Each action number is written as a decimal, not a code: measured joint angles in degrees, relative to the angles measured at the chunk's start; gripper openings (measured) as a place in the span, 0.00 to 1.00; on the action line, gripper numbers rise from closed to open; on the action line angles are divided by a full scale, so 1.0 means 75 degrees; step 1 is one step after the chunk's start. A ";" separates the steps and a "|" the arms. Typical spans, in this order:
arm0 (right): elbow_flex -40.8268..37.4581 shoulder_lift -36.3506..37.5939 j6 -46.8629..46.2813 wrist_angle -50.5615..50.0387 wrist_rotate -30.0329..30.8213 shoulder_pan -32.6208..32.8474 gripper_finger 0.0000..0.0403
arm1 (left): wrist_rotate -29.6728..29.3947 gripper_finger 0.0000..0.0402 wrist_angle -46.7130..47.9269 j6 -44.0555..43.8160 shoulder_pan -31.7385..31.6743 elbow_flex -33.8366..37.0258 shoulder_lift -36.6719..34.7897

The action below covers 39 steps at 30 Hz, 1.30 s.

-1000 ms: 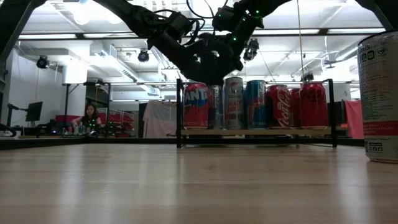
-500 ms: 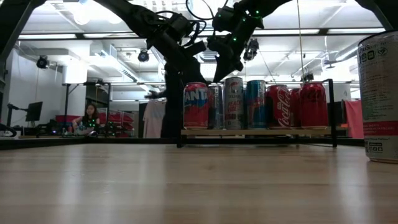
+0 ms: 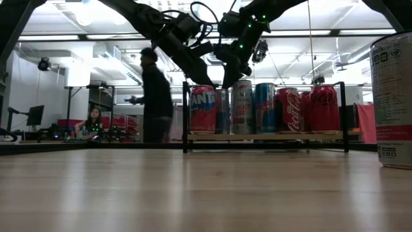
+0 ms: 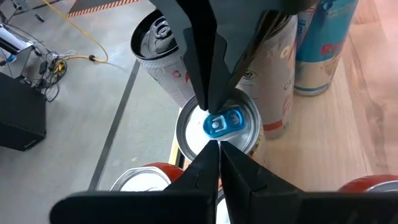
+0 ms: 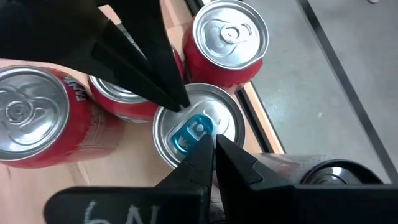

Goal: Place canned beverage on shelf
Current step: Put the blue soda can on the shelf

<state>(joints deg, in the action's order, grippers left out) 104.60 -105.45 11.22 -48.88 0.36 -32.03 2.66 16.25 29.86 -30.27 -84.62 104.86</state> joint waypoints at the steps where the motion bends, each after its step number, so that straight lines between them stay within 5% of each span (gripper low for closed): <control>1: 0.0000 0.0000 0.0000 -0.0004 0.0012 0.0000 0.02 | -0.0002 0.00 -0.0003 -0.0015 0.0007 0.0000 0.0000; 39: -0.0059 0.0175 -0.0330 0.0047 -0.0101 0.0163 0.02 | -0.0085 0.00 0.0106 0.0011 -0.0012 -0.0259 0.0131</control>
<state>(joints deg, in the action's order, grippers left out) 104.16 -104.14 8.75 -48.53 -0.40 -30.81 2.02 17.04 29.94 -30.36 -86.56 105.84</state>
